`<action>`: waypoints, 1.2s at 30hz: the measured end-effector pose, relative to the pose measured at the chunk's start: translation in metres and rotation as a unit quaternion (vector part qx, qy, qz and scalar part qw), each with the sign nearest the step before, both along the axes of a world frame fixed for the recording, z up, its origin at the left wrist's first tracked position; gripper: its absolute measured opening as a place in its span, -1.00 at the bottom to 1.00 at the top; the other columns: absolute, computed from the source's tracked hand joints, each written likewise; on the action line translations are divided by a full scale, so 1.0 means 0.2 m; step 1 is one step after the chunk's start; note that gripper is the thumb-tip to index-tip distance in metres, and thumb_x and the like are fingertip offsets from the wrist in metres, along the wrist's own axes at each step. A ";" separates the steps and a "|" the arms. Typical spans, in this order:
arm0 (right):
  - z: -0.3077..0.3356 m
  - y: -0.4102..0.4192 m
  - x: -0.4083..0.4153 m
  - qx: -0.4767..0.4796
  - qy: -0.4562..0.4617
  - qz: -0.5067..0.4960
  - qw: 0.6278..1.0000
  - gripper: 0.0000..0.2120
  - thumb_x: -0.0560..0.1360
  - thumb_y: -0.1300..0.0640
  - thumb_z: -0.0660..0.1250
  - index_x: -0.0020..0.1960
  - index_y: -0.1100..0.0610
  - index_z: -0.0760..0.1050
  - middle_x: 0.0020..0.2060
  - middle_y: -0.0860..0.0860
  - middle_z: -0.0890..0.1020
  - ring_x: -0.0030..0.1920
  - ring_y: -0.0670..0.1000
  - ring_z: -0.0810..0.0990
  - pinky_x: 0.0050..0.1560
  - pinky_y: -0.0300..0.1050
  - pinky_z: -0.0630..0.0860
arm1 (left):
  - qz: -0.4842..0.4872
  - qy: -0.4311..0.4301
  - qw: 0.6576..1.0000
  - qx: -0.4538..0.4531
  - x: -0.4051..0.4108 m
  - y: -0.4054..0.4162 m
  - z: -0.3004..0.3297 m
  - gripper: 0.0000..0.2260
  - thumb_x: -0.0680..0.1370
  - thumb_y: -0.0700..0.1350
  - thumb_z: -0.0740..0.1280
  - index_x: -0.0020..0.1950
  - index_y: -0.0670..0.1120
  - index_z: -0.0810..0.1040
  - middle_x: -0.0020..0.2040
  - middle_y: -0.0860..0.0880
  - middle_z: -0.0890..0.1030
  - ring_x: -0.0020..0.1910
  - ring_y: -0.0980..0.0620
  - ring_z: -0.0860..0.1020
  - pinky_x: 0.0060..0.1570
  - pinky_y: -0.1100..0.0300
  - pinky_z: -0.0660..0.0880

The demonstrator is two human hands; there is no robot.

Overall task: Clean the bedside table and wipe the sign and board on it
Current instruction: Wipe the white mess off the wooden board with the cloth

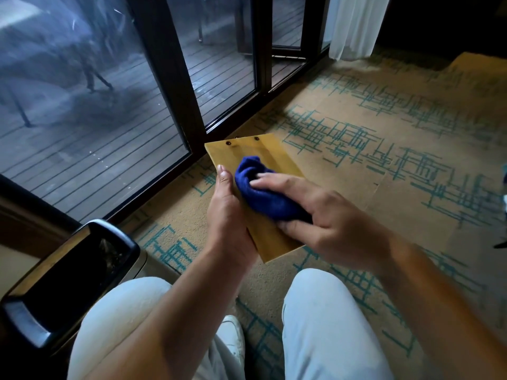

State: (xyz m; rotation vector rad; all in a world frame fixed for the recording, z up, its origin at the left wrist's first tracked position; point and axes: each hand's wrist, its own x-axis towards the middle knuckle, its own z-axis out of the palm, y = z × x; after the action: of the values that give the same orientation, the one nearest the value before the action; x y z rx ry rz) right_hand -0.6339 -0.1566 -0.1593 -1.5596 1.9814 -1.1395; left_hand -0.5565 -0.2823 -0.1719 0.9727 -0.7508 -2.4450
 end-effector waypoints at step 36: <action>0.17 -0.13 -0.08 -0.030 0.246 -0.126 0.960 -0.49 0.45 0.16 0.31 0.40 -0.01 0.48 0.36 0.03 0.56 0.47 0.03 0.39 0.56 0.20 0.05 | -0.194 0.115 0.972 -0.062 0.04 0.06 0.03 -0.45 0.56 0.27 0.19 0.44 0.00 0.50 0.32 -0.20 0.59 0.31 -0.21 0.55 0.26 -0.28 0.47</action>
State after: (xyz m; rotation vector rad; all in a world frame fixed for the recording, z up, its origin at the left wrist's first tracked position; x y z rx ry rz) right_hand -0.6503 -0.1835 -0.1253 -1.7941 2.5507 -0.9723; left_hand -0.5480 -0.2707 -0.1654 0.5198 -1.0787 -2.7343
